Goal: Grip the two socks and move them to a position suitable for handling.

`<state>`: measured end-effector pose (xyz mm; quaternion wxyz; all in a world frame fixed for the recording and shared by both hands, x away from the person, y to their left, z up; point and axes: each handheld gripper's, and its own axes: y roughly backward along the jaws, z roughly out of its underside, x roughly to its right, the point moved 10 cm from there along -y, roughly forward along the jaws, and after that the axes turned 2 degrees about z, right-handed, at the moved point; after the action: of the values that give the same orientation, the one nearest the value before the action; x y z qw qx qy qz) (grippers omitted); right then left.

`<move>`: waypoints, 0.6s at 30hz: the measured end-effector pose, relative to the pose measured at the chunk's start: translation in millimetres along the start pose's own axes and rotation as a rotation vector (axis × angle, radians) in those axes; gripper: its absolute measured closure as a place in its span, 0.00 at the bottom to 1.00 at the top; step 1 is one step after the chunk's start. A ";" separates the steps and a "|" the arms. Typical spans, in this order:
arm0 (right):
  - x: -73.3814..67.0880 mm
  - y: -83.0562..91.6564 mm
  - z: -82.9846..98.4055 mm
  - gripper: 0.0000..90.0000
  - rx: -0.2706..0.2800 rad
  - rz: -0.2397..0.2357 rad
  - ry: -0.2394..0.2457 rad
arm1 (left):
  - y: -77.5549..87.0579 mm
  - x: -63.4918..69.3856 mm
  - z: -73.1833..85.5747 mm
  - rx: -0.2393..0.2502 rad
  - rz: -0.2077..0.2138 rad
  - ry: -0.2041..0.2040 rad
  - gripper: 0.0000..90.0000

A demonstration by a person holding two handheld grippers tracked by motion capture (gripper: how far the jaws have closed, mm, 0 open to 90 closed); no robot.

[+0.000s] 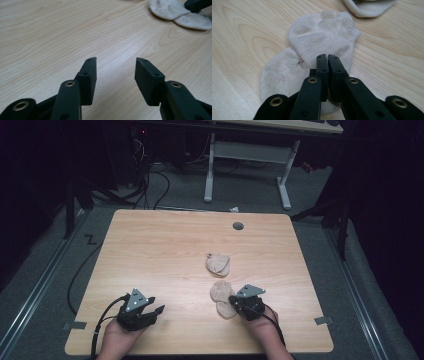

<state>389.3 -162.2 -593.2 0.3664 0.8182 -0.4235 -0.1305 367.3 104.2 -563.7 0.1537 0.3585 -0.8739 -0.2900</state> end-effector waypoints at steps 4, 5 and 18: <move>-18.0 -2.9 -4.9 0.97 0.007 -0.042 0.029 | -3.6 12.3 -2.1 -0.005 0.021 -0.020 0.60; -22.9 -3.5 -6.1 0.97 0.009 -0.058 0.037 | -4.4 14.5 -1.9 -0.009 0.024 -0.028 0.60; -3.7 2.8 -4.6 0.97 0.022 0.015 0.012 | -8.2 24.2 0.1 -0.030 0.033 -0.072 0.58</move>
<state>387.8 -158.1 -588.4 0.3611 0.8197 -0.4287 -0.1181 354.8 82.2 -567.4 0.1320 0.3310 -0.8803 -0.3131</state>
